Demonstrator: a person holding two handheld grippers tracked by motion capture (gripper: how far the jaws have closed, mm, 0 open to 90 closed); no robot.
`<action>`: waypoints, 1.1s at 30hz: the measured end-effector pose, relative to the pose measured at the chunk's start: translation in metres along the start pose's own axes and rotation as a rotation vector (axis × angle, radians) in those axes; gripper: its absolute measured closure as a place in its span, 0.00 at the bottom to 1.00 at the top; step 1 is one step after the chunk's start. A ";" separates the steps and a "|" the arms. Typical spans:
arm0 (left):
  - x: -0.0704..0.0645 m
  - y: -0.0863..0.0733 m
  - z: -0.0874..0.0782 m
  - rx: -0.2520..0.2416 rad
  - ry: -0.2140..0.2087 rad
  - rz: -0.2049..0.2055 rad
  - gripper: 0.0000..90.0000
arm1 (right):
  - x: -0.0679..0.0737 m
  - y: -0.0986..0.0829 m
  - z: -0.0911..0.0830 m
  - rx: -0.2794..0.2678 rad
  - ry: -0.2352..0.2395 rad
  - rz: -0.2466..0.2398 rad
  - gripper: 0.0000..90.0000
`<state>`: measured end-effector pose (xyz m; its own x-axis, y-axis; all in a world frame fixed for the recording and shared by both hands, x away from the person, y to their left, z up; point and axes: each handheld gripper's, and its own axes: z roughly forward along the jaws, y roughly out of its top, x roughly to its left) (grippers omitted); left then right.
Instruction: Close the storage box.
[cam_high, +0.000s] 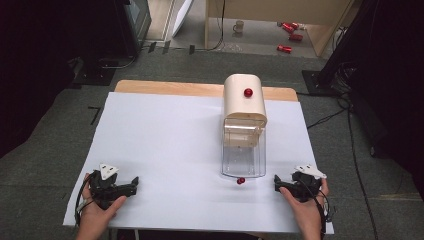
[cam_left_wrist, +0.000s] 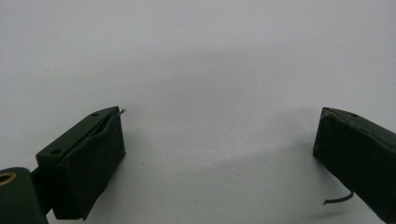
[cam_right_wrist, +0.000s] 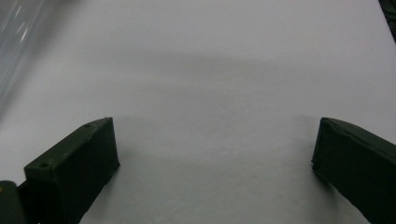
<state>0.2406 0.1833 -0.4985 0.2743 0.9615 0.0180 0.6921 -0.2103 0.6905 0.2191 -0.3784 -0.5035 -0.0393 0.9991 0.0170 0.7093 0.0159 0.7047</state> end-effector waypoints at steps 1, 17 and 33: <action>0.000 0.000 0.000 0.000 0.000 0.000 0.02 | 0.001 0.000 -0.001 0.003 -0.004 0.004 0.00; 0.000 0.000 0.000 0.000 0.000 0.000 0.02 | 0.033 -0.004 -0.024 -0.007 0.036 -0.035 0.00; 0.000 0.000 0.000 0.000 0.000 0.000 0.02 | 0.064 0.000 -0.042 -0.044 0.092 -0.068 0.00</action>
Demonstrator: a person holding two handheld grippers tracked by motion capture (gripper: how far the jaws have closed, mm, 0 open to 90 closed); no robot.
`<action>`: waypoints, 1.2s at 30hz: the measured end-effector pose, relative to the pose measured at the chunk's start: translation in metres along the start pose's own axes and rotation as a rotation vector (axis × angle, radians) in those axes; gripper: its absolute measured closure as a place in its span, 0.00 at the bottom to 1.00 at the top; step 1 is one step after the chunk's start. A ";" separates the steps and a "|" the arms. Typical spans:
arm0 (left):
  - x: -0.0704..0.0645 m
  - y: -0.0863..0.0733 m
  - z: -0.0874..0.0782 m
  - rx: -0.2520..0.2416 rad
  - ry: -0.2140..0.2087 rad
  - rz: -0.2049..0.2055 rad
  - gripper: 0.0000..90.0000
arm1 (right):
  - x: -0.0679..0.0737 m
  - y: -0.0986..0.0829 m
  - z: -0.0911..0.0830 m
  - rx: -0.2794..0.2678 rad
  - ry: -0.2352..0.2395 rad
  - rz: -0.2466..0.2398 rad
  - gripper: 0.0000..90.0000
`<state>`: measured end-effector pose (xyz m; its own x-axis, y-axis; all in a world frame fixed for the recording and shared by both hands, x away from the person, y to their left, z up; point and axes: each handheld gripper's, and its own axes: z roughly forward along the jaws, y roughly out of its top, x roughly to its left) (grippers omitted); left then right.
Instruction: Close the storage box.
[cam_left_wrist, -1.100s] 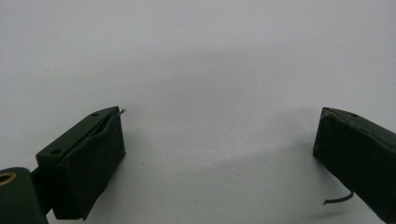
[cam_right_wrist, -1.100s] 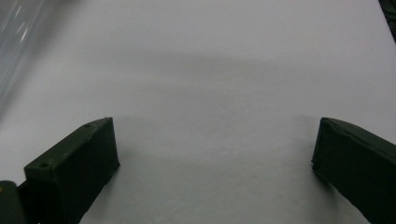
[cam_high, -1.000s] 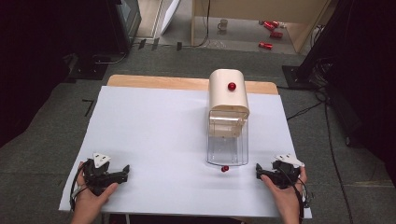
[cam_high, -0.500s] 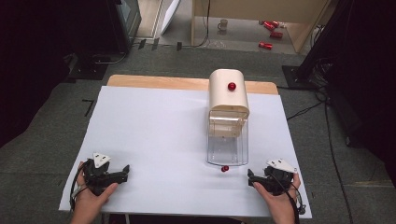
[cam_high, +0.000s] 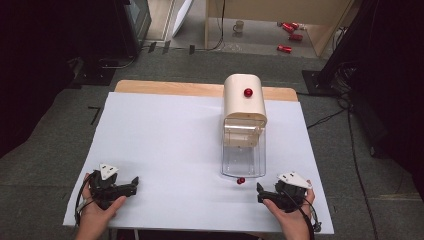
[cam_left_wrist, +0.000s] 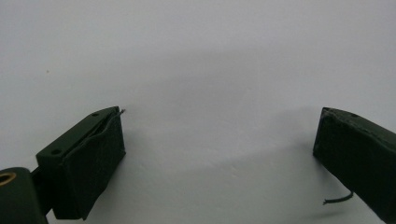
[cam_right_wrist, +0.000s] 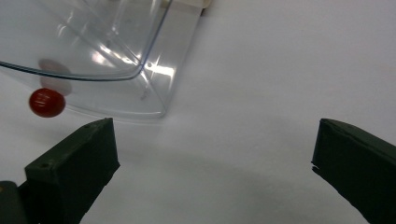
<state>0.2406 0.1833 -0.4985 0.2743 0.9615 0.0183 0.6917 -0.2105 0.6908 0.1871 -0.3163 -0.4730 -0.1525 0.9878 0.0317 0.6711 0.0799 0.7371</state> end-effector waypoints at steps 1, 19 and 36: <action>0.000 0.000 0.000 0.000 0.000 0.000 0.02 | 0.003 0.001 -0.001 -0.004 0.006 -0.004 0.00; 0.000 0.000 0.000 0.000 0.000 0.000 0.02 | 0.023 0.006 -0.005 -0.023 0.053 -0.005 0.00; 0.000 0.000 0.000 0.000 0.000 0.000 0.02 | 0.051 0.005 -0.004 -0.077 0.076 -0.033 0.21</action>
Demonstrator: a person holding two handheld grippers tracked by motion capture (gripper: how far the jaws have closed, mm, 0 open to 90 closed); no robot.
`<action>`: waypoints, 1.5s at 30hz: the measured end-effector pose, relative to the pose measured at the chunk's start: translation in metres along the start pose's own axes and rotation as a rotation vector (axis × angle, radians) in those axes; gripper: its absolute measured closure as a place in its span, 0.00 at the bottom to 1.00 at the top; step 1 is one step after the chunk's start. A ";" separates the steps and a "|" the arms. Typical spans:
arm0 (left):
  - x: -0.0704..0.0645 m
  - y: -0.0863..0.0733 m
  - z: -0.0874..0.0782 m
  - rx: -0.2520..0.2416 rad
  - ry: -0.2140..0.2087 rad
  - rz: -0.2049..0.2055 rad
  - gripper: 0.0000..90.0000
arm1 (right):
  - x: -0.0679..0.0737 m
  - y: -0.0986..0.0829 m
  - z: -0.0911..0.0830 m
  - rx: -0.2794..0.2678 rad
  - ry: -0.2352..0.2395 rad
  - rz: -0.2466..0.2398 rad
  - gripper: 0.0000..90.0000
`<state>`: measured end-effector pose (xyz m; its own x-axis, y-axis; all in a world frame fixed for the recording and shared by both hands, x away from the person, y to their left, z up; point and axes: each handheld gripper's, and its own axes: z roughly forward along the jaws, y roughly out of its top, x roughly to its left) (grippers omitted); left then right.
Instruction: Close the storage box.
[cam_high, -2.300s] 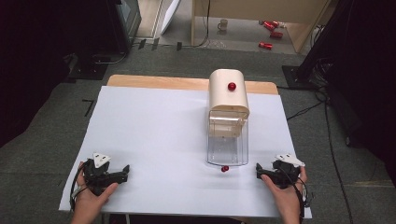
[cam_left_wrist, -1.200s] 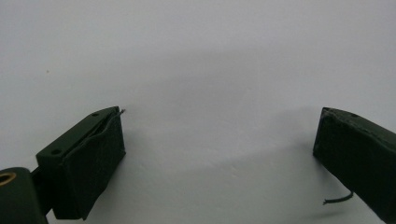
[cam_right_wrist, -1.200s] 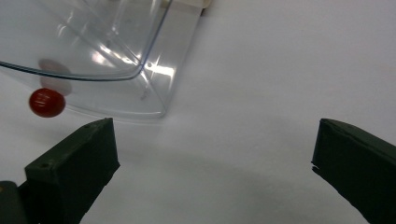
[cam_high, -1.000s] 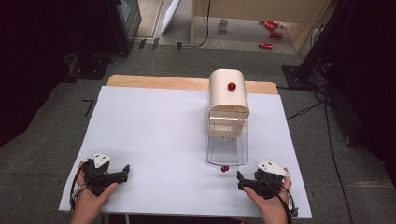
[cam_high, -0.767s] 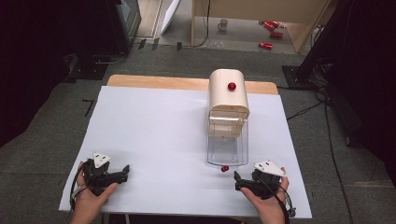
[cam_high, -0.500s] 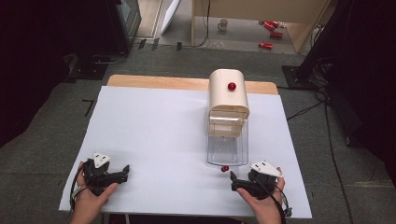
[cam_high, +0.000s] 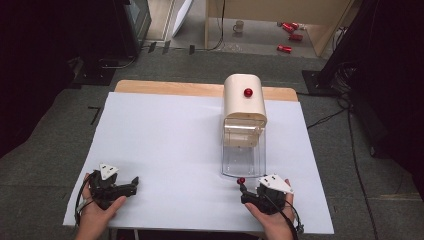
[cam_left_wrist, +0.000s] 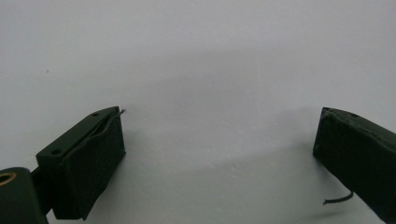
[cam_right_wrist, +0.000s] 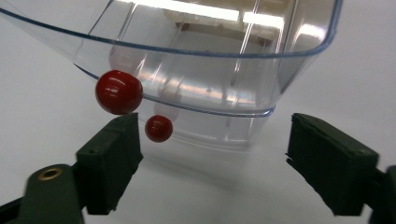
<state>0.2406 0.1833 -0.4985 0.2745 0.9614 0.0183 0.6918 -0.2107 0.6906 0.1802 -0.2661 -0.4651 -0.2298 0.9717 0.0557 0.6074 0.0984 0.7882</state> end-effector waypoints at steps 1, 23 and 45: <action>0.000 0.000 0.000 0.000 0.000 0.000 0.02 | 0.001 0.000 -0.001 -0.011 -0.001 0.012 0.28; 0.000 0.000 0.000 0.001 0.000 0.001 0.02 | 0.001 0.000 -0.013 -0.037 -0.013 0.051 0.60; 0.000 0.000 0.000 0.001 0.000 0.001 0.02 | 0.020 0.000 -0.016 -0.038 0.077 0.028 0.78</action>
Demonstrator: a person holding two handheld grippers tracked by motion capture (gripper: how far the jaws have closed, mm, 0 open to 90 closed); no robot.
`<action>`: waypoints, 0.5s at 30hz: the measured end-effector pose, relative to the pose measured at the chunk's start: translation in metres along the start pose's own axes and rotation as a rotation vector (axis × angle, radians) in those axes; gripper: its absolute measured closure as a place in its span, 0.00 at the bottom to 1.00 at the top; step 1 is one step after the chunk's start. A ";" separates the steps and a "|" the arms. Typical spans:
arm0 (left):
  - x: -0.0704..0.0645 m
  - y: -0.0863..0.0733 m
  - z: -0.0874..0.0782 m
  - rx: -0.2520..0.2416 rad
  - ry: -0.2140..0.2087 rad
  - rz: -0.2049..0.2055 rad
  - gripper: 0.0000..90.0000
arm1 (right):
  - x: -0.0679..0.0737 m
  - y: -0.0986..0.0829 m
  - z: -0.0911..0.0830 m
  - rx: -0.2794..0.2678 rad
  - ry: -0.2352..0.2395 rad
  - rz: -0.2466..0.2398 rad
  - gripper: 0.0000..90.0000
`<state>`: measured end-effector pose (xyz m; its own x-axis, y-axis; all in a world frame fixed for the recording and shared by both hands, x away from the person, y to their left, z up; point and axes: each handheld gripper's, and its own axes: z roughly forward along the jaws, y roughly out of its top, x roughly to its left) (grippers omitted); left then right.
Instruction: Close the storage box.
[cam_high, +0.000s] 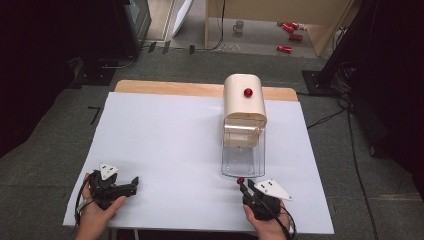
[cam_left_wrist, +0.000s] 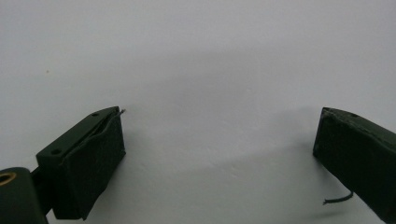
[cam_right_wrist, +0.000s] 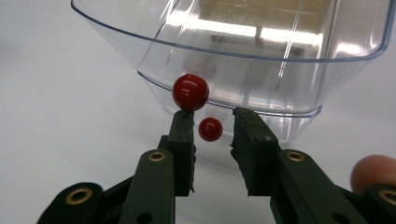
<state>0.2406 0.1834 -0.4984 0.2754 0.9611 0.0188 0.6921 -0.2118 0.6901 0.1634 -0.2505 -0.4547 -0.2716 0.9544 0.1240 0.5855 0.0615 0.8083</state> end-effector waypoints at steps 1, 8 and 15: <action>0.000 0.000 0.000 0.000 0.000 0.000 0.02 | 0.001 0.000 0.000 -0.002 0.004 -0.002 0.79; 0.000 0.000 0.000 0.000 0.000 0.000 0.02 | 0.006 0.001 0.001 -0.009 0.015 -0.002 0.81; 0.000 0.000 0.000 -0.001 0.000 0.000 0.02 | 0.010 0.001 0.001 -0.013 0.024 -0.002 0.82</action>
<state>0.2406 0.1834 -0.4985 0.2753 0.9612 0.0189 0.6916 -0.2116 0.6905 0.1620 -0.2410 -0.4533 -0.2909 0.9471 0.1359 0.5748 0.0594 0.8161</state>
